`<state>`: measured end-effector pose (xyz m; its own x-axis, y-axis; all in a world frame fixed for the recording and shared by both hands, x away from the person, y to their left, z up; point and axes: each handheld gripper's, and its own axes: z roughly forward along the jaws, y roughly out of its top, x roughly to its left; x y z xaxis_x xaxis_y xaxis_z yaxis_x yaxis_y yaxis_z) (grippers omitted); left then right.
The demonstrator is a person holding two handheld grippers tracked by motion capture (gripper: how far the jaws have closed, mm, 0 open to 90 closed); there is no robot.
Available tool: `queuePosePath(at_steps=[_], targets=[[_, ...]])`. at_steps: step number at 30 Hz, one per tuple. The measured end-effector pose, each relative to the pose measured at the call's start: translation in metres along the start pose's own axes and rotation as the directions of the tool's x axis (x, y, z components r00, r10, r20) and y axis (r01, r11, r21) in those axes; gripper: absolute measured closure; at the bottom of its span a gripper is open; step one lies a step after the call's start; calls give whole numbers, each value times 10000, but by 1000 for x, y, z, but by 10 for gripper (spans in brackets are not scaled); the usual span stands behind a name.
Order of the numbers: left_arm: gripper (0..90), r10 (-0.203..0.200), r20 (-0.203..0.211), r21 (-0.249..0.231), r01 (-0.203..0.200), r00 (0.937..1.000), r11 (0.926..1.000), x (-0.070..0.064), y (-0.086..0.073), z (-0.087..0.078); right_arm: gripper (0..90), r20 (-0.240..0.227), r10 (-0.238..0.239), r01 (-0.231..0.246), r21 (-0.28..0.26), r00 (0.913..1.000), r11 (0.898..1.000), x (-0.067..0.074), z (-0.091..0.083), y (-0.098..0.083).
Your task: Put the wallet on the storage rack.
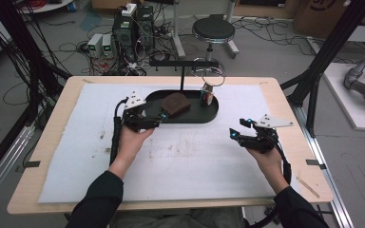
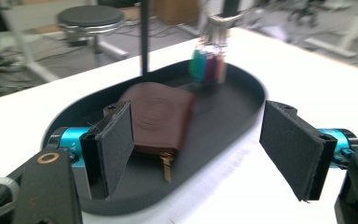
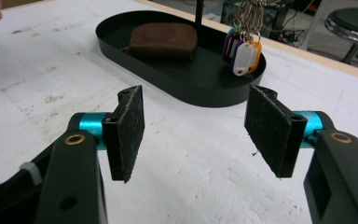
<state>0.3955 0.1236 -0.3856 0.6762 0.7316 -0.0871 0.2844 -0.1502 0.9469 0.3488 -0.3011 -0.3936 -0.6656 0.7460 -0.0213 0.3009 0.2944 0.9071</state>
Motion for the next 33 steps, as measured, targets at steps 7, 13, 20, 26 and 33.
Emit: queuePosePath(at_steps=[7,13,20,26,33], targets=[[256,719,609,35,-723,9955,9974,-1,-18,-34,367,-26,99,-100,-196,9999,9998,-5,-6,-1],[253,544,1063,-469,-496,9928,9977,6,-25,-59,365,227,65,-61,-165,9997,9998,-7,-13,-3],[247,794,594,-446,-768,9951,9960,17,-39,-73,366,292,171,-164,-220,9994,9996,-9,-12,-3],[247,845,359,-438,-829,9958,9956,23,-47,-82,366,330,95,-86,-265,9994,9996,-9,-10,-1],[247,937,246,-583,-921,9953,9940,25,-48,-89,366,281,222,-215,-264,9994,9994,-11,-8,0]])
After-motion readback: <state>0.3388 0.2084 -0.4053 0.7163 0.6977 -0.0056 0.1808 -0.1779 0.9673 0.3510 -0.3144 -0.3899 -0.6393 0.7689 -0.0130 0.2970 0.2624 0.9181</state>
